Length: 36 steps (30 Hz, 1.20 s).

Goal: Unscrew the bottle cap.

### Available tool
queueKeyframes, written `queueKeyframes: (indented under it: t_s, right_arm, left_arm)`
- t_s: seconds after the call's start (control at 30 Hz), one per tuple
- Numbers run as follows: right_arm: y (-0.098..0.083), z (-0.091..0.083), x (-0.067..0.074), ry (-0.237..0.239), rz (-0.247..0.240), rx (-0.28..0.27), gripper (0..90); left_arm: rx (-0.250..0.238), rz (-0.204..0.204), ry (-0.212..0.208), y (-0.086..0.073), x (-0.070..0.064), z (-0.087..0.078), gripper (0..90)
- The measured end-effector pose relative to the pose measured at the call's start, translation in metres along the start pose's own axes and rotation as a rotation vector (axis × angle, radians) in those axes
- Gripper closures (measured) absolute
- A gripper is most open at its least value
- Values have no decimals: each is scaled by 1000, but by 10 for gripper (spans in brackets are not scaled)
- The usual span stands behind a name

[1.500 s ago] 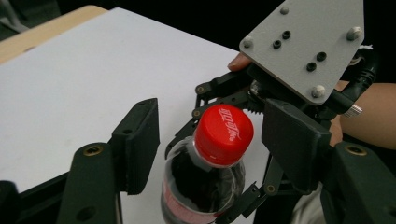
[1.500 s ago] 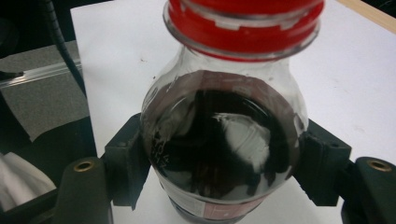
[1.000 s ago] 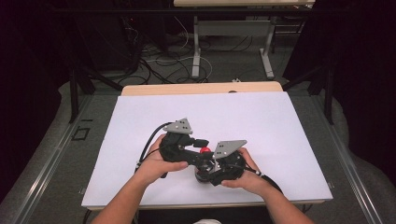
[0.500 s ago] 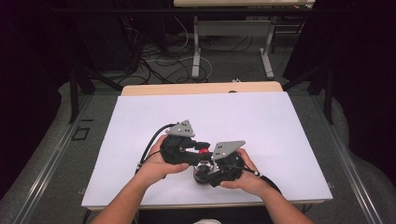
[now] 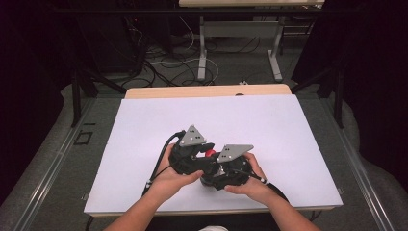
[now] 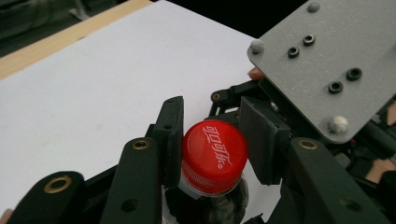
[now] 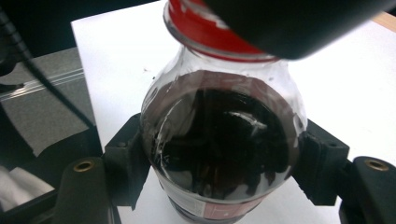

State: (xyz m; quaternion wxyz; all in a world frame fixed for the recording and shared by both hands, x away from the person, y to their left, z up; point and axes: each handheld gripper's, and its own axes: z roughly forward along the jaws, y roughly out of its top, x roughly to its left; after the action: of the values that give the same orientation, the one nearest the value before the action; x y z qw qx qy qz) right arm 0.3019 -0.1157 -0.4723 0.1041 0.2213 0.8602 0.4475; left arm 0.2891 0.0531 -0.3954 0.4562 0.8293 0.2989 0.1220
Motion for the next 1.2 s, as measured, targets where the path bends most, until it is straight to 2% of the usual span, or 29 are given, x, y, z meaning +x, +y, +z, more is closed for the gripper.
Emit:
queueKeyframes:
  t_s: [0.07, 0.13, 0.2, 0.27, 0.33, 0.37, 0.43, 0.53, 0.57, 0.7, 0.8, 0.9, 1.0, 1.07, 1.2]
  right_arm:
    - [1, -1, 0, 1, 6, 0, 297]
    - [1, -1, -1, 3, 12, -9, 297]
    - [1, -3, -1, 11, 3, -8, 297]
    - [1, -3, -1, 20, 6, -8, 297]
    - [1, -3, -1, 32, -6, -6, 297]
    - [1, -3, 0, 37, 2, -6, 297]
    - [1, -3, -1, 59, -21, 1, 297]
    - [2, -3, 2, 79, -18, -14, 296]
    - [2, -3, 3, 87, -24, -12, 296]
    - [3, -4, 5, 97, -41, -12, 296]
    - [3, -4, 6, 110, -49, -10, 296]
    - [2, -3, 7, 119, -40, -10, 296]
    - [2, -3, 6, 117, -43, -10, 296]
    - [2, -3, 6, 110, -33, -10, 297]
    - [2, -3, 6, 81, -17, -15, 297]
  left_arm:
    - [7, 0, 13, 2, -1, -1, 613]
    - [-3, -6, 0, 2, 0, -1, 610]
    - [-1, 10, -2, 4, 2, -2, 574]
    - [-14, 5, -35, 5, 5, -5, 507]
    - [-8, 14, -61, 6, 8, -9, 493]
    - [-4, 16, -80, 6, 10, -11, 484]
    - [-3, 25, -134, 6, 17, -13, 469]
    - [33, 32, -258, 6, 27, -13, 469]
    - [48, 47, -290, 6, 30, -13, 469]
    - [72, 82, -356, 3, 35, -11, 509]
    - [82, 93, -383, 1, 36, -10, 555]
    - [79, 98, -387, 0, 38, -10, 596]
    - [61, 97, -363, -1, 35, -10, 602]
    - [52, 93, -340, -2, 33, -10, 605]
    - [38, 83, -263, -2, 26, -11, 608]
